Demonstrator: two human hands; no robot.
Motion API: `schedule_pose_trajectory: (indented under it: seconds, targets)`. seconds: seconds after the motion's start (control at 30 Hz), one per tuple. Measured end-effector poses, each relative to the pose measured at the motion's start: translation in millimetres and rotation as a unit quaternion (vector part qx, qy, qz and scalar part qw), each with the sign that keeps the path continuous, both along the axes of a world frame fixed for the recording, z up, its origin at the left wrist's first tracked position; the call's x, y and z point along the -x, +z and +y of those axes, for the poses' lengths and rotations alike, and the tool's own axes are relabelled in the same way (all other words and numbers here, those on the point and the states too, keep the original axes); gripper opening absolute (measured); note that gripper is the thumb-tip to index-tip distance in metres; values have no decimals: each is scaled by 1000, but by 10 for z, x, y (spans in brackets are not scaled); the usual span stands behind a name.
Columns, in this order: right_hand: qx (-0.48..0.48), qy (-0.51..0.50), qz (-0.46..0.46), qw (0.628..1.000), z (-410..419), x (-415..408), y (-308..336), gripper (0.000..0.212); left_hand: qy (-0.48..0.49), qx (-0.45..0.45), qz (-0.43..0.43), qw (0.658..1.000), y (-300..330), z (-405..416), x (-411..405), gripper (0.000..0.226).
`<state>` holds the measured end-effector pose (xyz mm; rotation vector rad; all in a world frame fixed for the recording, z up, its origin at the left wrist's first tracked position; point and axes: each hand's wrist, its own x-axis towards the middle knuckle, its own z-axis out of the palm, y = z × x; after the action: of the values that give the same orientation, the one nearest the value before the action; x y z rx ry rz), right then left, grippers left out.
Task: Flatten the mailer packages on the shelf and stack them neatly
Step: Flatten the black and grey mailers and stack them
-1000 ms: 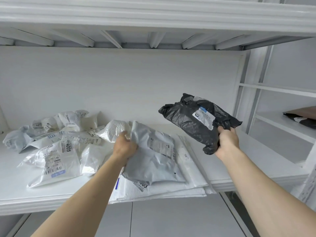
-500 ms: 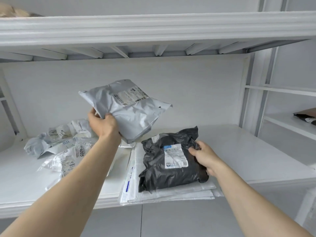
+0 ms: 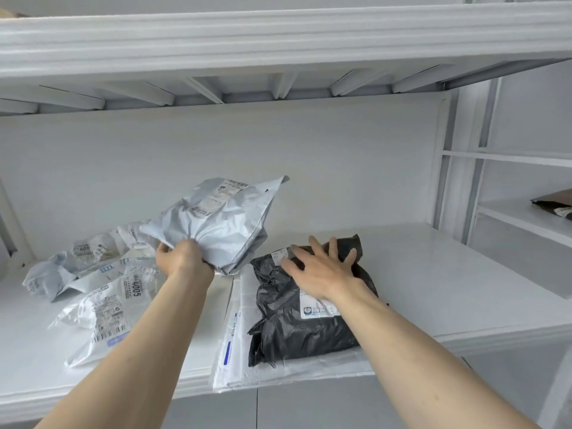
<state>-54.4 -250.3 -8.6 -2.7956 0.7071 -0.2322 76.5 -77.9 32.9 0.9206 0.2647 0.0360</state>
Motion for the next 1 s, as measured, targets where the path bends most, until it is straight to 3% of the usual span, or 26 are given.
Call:
schedule_pose_trajectory:
  seconds: [0.13, 0.3, 0.83, 0.93, 1.0]
  targets:
    - [-7, -4, 67, 998, 43, -145, -308, 77, 0, -22, 21, 1000, -175, 99, -220, 56]
    - [34, -2, 87, 996, 34, -259, -663, 79, -21, -18, 13, 1000, -329, -19, -376, 59]
    - [51, -8, 132, 990, 17, -294, -764, 77, -130, -39, 5, 991, -464, -169, -241, 49]
    - [9, -4, 91, 996, -7, -282, -632, 64, -181, -54, -13, 982, -317, -126, -75, 37]
    - [-66, 21, 0, 998, -48, -243, -441, 52, -217, -76, -25, 973, -196, -117, 0, 35]
